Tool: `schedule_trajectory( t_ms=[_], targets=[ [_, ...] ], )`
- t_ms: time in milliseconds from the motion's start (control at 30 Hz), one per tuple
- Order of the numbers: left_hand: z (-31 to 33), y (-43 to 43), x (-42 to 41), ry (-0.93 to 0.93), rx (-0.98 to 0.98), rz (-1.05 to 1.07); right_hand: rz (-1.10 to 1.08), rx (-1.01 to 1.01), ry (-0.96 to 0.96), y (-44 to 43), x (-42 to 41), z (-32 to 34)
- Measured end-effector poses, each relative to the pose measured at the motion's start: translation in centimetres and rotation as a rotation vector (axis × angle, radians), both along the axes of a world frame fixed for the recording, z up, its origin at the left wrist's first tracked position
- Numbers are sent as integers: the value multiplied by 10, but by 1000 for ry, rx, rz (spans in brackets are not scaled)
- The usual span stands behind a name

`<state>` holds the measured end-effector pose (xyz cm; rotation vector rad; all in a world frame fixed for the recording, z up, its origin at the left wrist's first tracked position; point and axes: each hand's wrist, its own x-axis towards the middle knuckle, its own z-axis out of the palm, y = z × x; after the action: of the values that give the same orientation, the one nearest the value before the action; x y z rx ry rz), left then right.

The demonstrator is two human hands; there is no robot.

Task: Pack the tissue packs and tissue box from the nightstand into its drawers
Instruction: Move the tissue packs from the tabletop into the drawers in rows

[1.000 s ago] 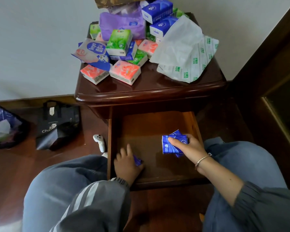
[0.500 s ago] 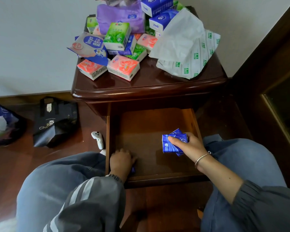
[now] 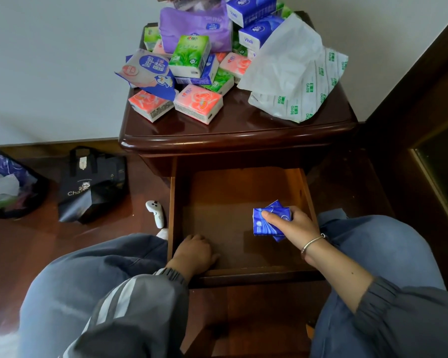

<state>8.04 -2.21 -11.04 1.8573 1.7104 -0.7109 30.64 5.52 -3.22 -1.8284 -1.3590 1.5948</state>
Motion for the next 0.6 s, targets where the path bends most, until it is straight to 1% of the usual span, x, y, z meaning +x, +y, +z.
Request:
schedule_trajectory(
  t_ms=[100,200,267,300,367,433,500,600],
  targets=[
    [4,-2,-2,-29,-23,78,16,-5,-8,-1,0,0],
    [7,-6,-3,-80,92,128,18,-5,-15,0,0,-1],
    [8,-7,-1,-64,191,83,14,-6,-18,0,1,-2],
    [10,-7,1,-62,210,61,11,-8,-14,0,1,-3],
    [13,-7,6,-61,148,39,4,-18,1,0,1,-3],
    [16,-7,7,-9,47,40,-4,-33,10,-1,1,-3],
    [17,-7,6,60,8,13,-9,-42,13,-2,2,-5],
    [18,-5,9,103,-29,-35,-3,-57,9,-2,3,-6]
  ],
)
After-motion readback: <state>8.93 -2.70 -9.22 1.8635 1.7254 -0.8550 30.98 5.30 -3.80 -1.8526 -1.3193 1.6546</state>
